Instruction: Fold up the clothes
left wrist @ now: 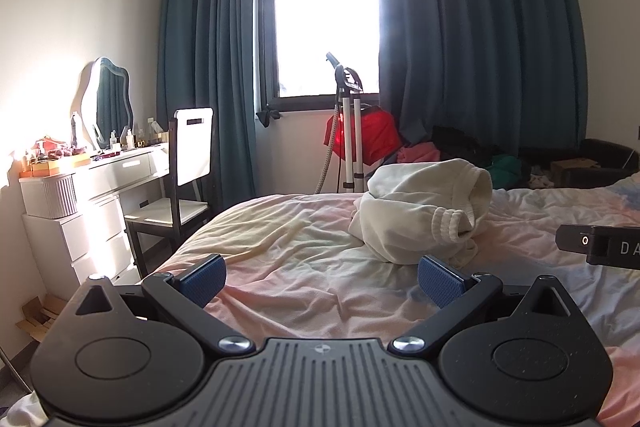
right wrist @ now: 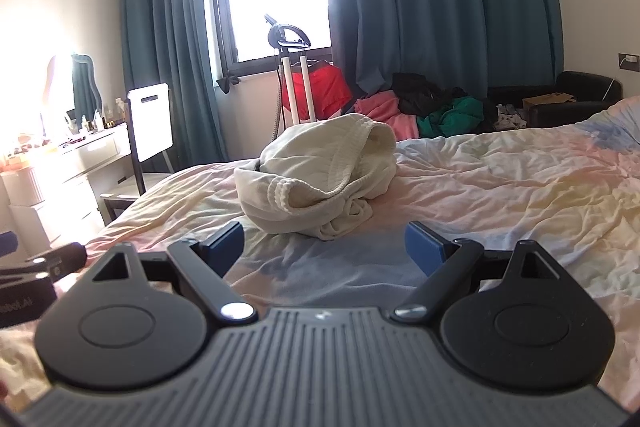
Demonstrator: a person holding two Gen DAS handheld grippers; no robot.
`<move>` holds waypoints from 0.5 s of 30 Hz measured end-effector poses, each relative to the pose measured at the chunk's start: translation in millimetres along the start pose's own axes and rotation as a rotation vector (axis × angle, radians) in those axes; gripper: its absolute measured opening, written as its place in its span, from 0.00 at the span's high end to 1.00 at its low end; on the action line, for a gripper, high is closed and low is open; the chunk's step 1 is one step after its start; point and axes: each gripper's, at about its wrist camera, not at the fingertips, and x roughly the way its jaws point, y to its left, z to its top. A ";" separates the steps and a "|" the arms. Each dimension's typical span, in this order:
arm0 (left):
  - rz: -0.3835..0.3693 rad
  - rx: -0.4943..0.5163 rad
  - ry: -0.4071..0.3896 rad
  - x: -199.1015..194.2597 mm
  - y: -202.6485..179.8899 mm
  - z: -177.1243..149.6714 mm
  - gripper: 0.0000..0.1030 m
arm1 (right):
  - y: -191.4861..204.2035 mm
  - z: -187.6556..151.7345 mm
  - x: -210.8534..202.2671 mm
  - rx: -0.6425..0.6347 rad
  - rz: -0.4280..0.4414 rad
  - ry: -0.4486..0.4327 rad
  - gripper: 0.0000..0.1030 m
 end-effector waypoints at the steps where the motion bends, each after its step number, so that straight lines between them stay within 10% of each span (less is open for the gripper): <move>1: -0.003 0.000 0.002 0.7 0.0 -0.7 0.00 | -0.7 0.4 -0.5 0.006 0.003 -0.002 0.14; 15: -0.027 0.003 0.052 20.5 -0.6 -24.7 0.00 | -11.1 10.4 -10.8 0.091 0.021 -0.027 0.14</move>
